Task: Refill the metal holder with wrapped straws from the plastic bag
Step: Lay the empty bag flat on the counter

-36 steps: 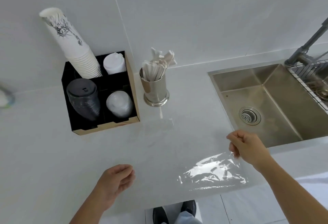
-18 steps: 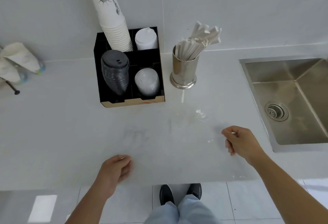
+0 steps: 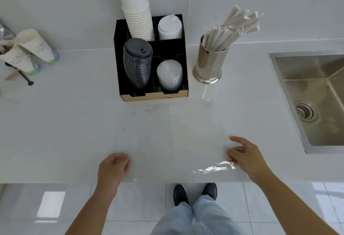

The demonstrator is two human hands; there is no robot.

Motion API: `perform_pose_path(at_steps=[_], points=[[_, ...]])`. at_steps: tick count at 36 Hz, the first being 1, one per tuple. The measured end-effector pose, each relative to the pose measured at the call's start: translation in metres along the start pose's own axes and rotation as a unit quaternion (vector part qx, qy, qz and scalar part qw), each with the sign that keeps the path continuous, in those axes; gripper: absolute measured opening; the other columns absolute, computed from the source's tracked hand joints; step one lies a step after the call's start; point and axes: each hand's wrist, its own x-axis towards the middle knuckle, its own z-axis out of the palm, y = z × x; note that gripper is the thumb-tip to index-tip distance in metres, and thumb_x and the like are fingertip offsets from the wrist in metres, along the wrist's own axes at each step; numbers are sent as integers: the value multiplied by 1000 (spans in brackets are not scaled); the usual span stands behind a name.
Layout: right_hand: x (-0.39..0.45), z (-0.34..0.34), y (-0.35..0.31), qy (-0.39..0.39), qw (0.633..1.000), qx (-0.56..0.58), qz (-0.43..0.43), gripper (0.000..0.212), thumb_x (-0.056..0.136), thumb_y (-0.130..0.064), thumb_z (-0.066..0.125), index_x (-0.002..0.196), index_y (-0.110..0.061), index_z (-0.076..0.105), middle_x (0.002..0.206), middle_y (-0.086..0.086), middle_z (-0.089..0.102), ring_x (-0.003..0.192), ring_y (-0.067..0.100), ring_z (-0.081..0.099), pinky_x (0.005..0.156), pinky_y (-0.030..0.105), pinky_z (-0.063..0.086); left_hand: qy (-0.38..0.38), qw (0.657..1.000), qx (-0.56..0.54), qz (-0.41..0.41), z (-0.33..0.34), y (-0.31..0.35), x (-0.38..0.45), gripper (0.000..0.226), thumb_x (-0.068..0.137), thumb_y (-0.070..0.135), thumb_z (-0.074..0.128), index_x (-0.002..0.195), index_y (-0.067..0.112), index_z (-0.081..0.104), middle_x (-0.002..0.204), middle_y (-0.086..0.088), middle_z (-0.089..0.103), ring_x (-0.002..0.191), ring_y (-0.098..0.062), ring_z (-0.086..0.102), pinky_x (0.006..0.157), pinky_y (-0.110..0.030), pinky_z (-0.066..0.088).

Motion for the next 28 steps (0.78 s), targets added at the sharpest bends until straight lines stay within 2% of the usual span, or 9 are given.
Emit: perform_pose_path(at_steps=[3,5,10,14,16,18,20,22,28], points=[[1,9,8,34,996,-76,-26,38,85,-6,61,120,-21,60,61,3,70,54,18,63,67,31,51,43,985,136,95,-5,8,1,41,85,20,70,124,11,61,108,-5,69,97,-22,62,88,-36,47],[-1,11,12,54,991,-119,-42,39,85,-13,62,121,-26,58,65,0,71,61,15,67,64,25,47,35,962,199,186,-4,15,1,49,89,22,66,135,12,53,133,-9,58,121,-26,54,103,-39,41],[-3,18,21,85,963,-235,-102,45,85,-14,65,128,-21,57,87,0,62,77,14,59,69,22,41,-85,901,306,296,22,29,12,55,97,32,51,148,21,35,157,-1,33,145,-18,28,118,-37,24],[-7,19,33,121,911,-337,-205,45,85,-8,67,129,-11,59,128,8,58,112,26,56,90,32,46,-161,829,423,328,49,31,26,58,100,41,38,154,26,20,164,1,10,151,-17,6,122,-36,11],[-7,21,42,102,871,-385,-288,44,85,-5,66,128,-6,60,135,14,56,123,27,48,97,37,42,-170,797,467,344,57,29,32,62,99,49,32,154,26,15,165,0,4,151,-19,2,122,-36,7],[-4,21,51,67,834,-437,-331,41,92,-16,53,131,-5,58,140,16,53,129,32,47,105,43,40,-172,772,499,354,58,26,37,74,89,61,16,155,27,11,165,0,0,151,-19,-1,122,-36,4],[-3,20,58,41,814,-478,-326,47,101,-31,31,133,-7,55,144,13,50,132,34,46,111,43,34,-168,759,513,363,57,24,41,82,81,64,3,155,28,9,165,1,-2,151,-18,-3,121,-36,2],[-4,19,63,33,803,-505,-314,58,104,-37,14,137,-7,51,146,11,49,133,31,45,112,37,25,-163,753,521,367,54,23,46,83,80,64,0,155,29,6,165,3,-3,151,-17,-4,121,-36,1],[-13,20,71,14,805,-525,-276,59,104,-38,9,144,-11,42,151,3,40,139,22,31,116,32,13,-165,743,530,374,44,24,58,77,85,64,7,155,31,4,164,5,-5,151,-15,-4,121,-34,1]])
